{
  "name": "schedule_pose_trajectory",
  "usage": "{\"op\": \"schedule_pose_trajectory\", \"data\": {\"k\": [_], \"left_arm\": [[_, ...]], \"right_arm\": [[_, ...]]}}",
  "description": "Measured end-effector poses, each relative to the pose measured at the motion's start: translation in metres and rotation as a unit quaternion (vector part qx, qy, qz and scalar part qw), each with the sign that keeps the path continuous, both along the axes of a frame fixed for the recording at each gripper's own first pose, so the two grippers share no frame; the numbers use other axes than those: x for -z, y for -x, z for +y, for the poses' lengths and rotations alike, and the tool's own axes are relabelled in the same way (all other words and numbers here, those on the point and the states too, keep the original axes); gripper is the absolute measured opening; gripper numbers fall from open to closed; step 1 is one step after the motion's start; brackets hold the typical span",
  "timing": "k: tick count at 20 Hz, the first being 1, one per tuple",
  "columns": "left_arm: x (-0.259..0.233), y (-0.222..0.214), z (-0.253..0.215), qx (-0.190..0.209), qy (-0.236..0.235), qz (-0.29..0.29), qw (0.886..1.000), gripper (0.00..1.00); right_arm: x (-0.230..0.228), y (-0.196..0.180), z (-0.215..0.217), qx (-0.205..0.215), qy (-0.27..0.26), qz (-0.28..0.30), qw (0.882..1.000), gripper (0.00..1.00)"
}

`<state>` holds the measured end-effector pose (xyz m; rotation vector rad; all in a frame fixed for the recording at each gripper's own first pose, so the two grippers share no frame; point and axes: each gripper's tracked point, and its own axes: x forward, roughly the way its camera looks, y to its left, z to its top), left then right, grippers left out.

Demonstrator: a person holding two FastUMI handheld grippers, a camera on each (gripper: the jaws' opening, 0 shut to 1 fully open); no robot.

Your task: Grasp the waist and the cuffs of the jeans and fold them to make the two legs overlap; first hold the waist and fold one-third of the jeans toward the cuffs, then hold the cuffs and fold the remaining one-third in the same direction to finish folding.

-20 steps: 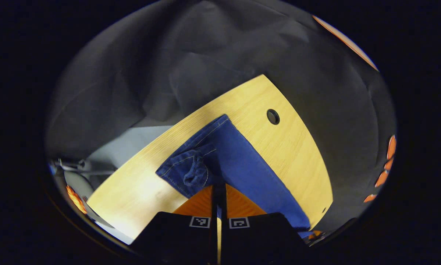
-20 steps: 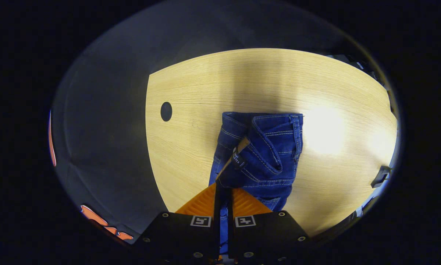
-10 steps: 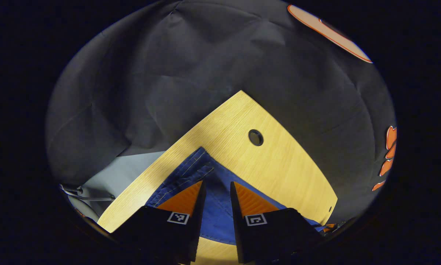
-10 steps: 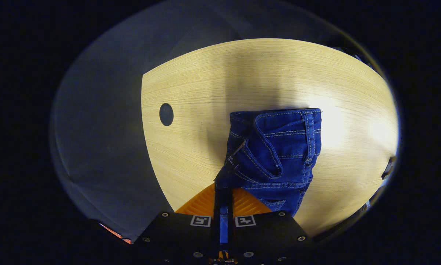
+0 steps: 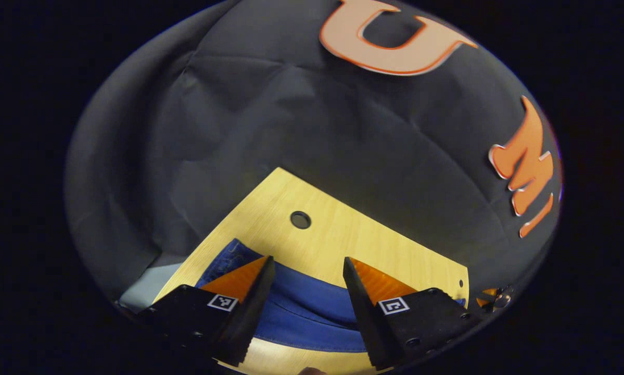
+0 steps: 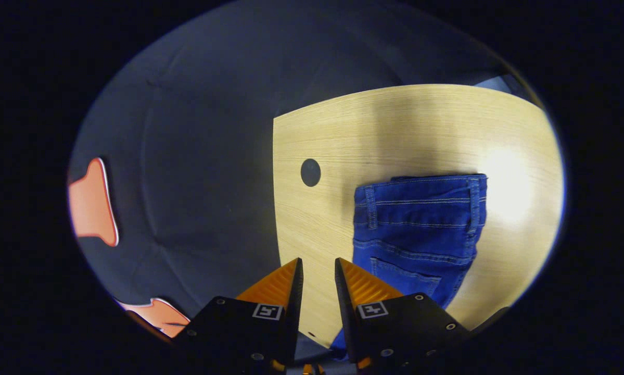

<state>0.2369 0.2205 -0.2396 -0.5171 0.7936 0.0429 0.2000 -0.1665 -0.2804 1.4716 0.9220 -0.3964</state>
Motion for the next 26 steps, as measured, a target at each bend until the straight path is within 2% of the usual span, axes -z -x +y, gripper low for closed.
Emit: {"op": "schedule_pose_trajectory", "data": {"k": [1,2,3,4,6,8,13,17,21,26], "left_arm": [[-0.004,0.007,-0.005,0.007,-0.018,-0.005,1.0,0.83],[-0.011,0.011,-0.009,0.009,-0.03,-0.015,0.999,0.86],[-0.022,0.014,-0.015,0.01,-0.036,-0.032,0.999,0.95],[-0.033,0.018,-0.016,0.009,-0.049,-0.049,0.998,0.95],[-0.061,0.02,-0.022,0.005,-0.078,-0.096,0.992,0.98],[-0.093,0.026,-0.035,0.008,-0.099,-0.139,0.985,0.98],[-0.17,0.044,-0.071,0.021,-0.158,-0.222,0.962,0.97],[-0.213,0.063,-0.107,0.037,-0.175,-0.263,0.948,0.97],[-0.235,0.081,-0.141,0.046,-0.171,-0.282,0.943,0.97],[-0.248,0.105,-0.158,0.047,-0.178,-0.28,0.942,0.97]], "right_arm": [[0.002,0.008,0.001,-0.007,0.011,-0.001,1.0,0.4],[0.003,0.016,0.002,-0.012,0.019,-0.004,1.0,0.34],[0.002,0.024,0.001,-0.018,0.03,-0.008,0.999,0.48],[0.006,0.034,0.0,-0.026,0.046,-0.007,0.999,0.58],[0.021,0.055,-0.004,-0.054,0.086,0.007,0.995,0.85],[0.031,0.074,-0.007,-0.076,0.112,0.015,0.991,0.95],[0.049,0.094,-0.019,-0.097,0.153,0.027,0.983,0.96],[0.059,0.102,-0.032,-0.112,0.19,0.04,0.975,0.98],[0.074,0.108,-0.048,-0.12,0.207,0.057,0.969,0.98],[0.09,0.098,-0.066,-0.116,0.205,0.057,0.97,0.98]]}}
